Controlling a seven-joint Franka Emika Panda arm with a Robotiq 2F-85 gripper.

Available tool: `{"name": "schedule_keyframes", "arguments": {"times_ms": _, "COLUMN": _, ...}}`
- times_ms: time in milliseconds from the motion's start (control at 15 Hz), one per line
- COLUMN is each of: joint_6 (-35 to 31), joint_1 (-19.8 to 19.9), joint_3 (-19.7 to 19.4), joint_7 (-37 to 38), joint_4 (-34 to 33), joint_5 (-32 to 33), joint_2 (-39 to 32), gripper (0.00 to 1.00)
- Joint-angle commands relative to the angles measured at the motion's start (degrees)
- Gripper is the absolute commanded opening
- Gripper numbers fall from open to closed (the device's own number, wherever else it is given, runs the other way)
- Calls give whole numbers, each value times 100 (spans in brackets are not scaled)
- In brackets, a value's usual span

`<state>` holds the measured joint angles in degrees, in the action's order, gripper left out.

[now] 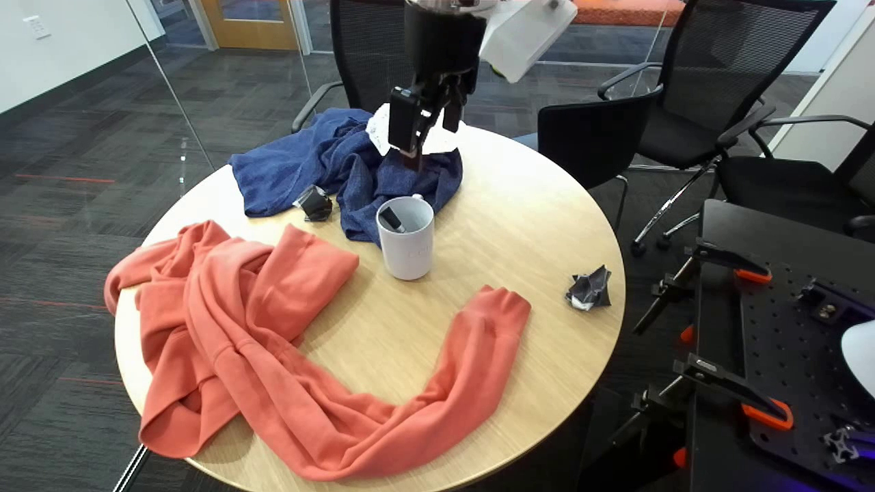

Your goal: Remove the marker from the mug and place it on the table

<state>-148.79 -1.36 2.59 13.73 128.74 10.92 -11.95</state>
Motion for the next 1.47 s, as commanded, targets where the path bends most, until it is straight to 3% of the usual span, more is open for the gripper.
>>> {"name": "schedule_keyframes", "arguments": {"times_ms": 0, "joint_6": -91, "joint_1": -117, "joint_3": -94, "joint_7": -151, "joint_4": -294, "joint_5": -162, "joint_2": -423, "gripper": 100}}
{"name": "schedule_keyframes", "arguments": {"times_ms": 733, "joint_6": -502, "joint_1": -198, "joint_3": -170, "joint_7": -418, "joint_4": -849, "joint_5": -174, "joint_2": -1297, "gripper": 100}}
{"name": "schedule_keyframes", "arguments": {"times_ms": 1000, "joint_6": -497, "joint_1": -202, "joint_3": -213, "joint_7": -449, "joint_4": -987, "joint_5": -187, "joint_2": -1471, "gripper": 59}}
{"name": "schedule_keyframes", "arguments": {"times_ms": 1267, "joint_6": -467, "joint_1": -206, "joint_3": -261, "joint_7": -472, "joint_4": -1108, "joint_5": -181, "joint_2": -1599, "gripper": 46}}
{"name": "schedule_keyframes", "arguments": {"times_ms": 1400, "joint_6": -429, "joint_1": -204, "joint_3": -278, "joint_7": -474, "joint_4": -1180, "joint_5": -187, "joint_2": -1680, "gripper": 49}}
